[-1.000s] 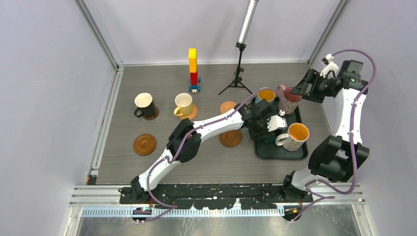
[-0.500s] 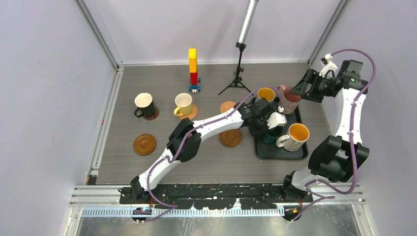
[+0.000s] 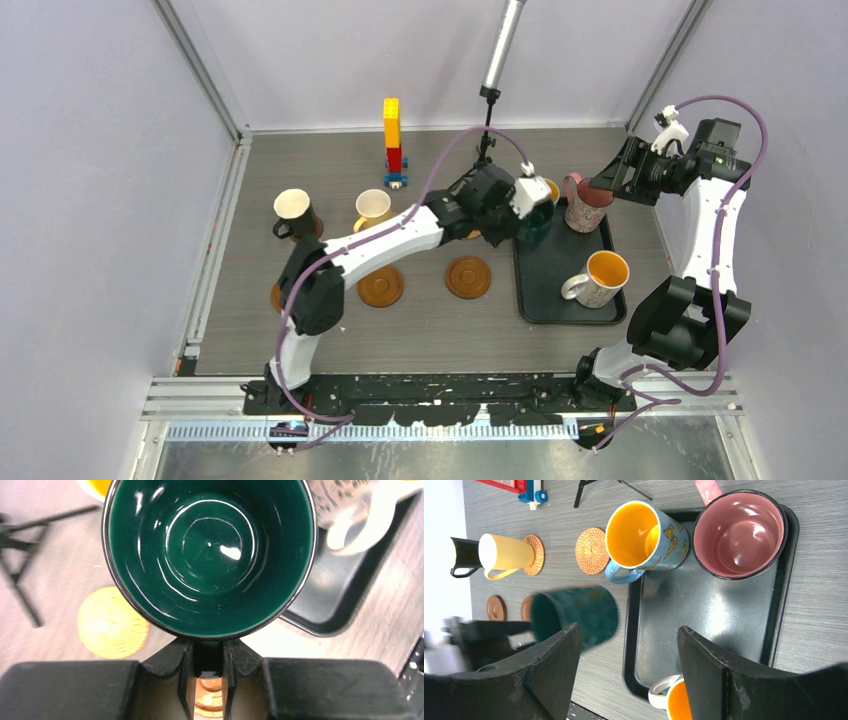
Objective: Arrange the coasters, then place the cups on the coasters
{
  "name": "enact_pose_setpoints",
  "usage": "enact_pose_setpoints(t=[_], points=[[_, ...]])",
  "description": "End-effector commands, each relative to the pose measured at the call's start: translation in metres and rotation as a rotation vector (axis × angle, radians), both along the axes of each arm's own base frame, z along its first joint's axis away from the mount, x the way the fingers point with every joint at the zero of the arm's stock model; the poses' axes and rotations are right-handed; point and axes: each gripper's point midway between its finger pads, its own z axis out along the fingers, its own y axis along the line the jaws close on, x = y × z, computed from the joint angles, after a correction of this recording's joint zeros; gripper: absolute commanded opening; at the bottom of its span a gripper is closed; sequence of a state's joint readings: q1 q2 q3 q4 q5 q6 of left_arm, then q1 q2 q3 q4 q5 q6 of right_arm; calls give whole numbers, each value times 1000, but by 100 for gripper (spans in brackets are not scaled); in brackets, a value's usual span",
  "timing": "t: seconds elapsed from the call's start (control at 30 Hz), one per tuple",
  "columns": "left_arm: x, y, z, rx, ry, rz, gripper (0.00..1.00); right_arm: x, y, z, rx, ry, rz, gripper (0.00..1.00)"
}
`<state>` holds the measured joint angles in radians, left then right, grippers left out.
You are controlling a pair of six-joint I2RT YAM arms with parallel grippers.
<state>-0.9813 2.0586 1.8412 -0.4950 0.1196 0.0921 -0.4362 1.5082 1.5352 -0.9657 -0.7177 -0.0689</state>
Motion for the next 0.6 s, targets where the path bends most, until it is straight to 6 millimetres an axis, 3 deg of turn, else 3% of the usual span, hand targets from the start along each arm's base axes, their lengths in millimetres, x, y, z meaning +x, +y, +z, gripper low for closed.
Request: enact_pose_setpoints(t=[0.0,0.2,0.57], points=[[49,14,101,-236,-223,182,0,8,-4,16,-11,-50,-3,74],[88,51,89,-199,-247,362,0,9,-4,14,-1,-44,-7,74],[122,82,39,-143,-162,541,0,8,-6,7,-7,-26,-13,74]])
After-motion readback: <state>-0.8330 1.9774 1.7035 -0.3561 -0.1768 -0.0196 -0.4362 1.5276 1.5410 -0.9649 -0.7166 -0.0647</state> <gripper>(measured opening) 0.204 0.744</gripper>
